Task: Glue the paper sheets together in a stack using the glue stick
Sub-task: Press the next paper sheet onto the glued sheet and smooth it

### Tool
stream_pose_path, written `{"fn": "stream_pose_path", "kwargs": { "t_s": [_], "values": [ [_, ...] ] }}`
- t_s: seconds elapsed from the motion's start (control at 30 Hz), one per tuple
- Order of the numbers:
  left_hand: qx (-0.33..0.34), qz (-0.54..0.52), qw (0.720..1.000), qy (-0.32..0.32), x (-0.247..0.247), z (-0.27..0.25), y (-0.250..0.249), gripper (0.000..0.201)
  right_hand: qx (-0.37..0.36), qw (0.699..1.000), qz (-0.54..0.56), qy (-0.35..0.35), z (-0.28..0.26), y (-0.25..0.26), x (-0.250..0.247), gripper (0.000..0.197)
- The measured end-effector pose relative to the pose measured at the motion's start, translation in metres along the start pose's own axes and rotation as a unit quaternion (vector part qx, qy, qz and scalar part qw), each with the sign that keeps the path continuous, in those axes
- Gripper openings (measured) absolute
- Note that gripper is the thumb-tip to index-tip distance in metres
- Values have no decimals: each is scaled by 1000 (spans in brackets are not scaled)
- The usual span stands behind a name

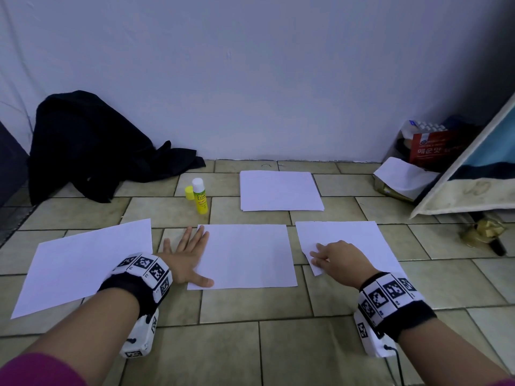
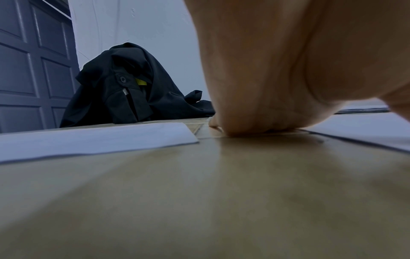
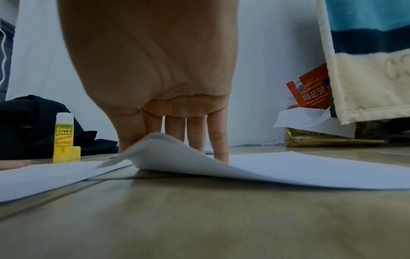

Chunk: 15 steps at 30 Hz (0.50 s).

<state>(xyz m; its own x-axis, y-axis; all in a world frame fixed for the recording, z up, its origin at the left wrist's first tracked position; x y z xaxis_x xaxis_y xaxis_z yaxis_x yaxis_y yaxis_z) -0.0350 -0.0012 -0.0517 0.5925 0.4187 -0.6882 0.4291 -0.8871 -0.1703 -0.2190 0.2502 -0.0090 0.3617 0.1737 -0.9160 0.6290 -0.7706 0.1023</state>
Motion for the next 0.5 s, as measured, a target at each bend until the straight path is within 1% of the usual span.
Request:
{"fn": "stream_pose_path", "kwargs": {
  "t_s": [0.07,0.1,0.13,0.17,0.23,0.27,0.3,0.33,0.43,0.5],
  "values": [
    [0,-9,1000,-19,-1,0,-1,128,4,1000,10,-7,1,-2,-3,40],
    [0,-12,1000,-25,-1,2,0,123,3,1000,12,-15,1,-2,-4,40],
    [1,-11,1000,-25,-1,2,0,122,4,1000,14,-18,1,-3,-5,40],
    [5,-8,1000,-20,-1,2,-1,128,1,1000,18,-21,2,-3,-5,40],
    [19,-3,1000,-4,-1,0,-2,153,0,998,45,-33,1,-4,-8,37],
    [24,-1,1000,-1,-1,1,-2,163,2,997,66,-49,1,-6,-11,35],
    [29,2,1000,-2,-1,1,-2,168,2,994,84,-73,1,-10,-14,34],
    [32,1,999,-3,-1,2,-2,170,9,990,99,-95,1,-15,-19,33],
    [39,-6,999,-5,-2,1,-2,170,43,973,133,-182,-5,-37,-38,42],
    [37,-3,999,-4,-3,2,-2,169,66,955,155,-244,-14,-52,-55,38]
  ]
}}
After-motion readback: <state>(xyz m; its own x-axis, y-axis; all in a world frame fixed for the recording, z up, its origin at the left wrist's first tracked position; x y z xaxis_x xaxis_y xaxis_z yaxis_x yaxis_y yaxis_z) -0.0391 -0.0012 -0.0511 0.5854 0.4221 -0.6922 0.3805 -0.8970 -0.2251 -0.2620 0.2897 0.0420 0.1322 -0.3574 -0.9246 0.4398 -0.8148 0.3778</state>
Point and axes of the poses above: each hand's wrist, its own z-axis towards the middle knuckle, its own x-axis out of the palm, y = z × x, the point moved 8 cm from there along z, towards the middle knuckle, and after that the axes turned 2 degrees about y, right-handed, at the moved point
